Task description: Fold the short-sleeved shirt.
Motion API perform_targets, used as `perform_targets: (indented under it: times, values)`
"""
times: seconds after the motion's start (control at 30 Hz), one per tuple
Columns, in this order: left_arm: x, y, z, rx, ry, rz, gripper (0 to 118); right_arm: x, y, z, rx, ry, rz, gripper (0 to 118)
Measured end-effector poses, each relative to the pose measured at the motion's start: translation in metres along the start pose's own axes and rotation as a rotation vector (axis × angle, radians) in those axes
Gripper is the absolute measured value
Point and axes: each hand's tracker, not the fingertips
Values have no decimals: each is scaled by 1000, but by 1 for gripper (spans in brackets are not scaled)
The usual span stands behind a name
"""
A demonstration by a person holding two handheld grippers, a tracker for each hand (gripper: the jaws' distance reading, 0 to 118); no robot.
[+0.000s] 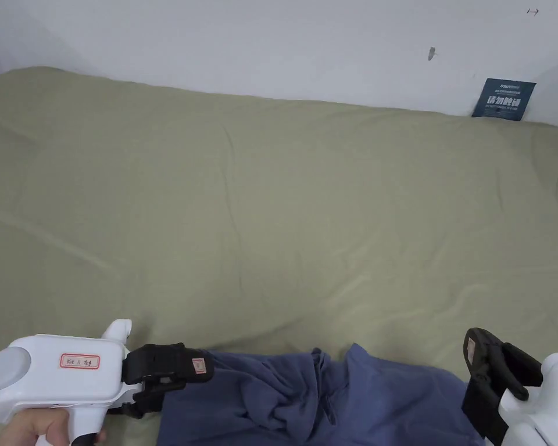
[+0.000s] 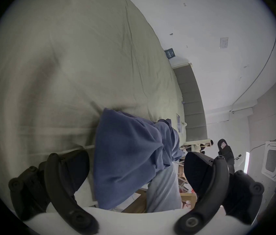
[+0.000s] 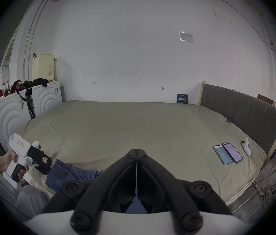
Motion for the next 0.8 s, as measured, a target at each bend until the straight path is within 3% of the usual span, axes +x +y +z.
perform_targets:
  times: [0.03,0.07,0.1,0.13,0.17,0.23,0.33,0.47,0.67,0.8]
  values:
    - [0,-1,-6,2,-29,38,96,0,-1,-1,0,-1,0,3]
    - [1,-2,-12,-10,-46,44,74,0,-1,-3,-3,-3,-1,3]
    - [2,-2,-17,-7,-29,35,24,0,-1,-3,-6,-2,-4,3]
    - [4,-4,-24,-10,68,17,14,0,-1,-2,-9,1,-9,3]
    - [6,-5,-30,-24,177,-20,14,0,-1,-1,-11,2,-11,3]
    - [0,-3,-26,-12,103,3,14,0,0,4,-11,11,-5,3]
    - [5,-1,-7,52,143,1,13,1,2,9,3,8,26,3]
    - [14,0,39,75,132,-16,11,5,6,9,21,15,5,3]
    - [42,-14,134,234,357,-67,11,5,12,6,42,38,-5,3]
    - [71,-18,154,240,474,-100,11,4,13,5,53,55,-3,3]
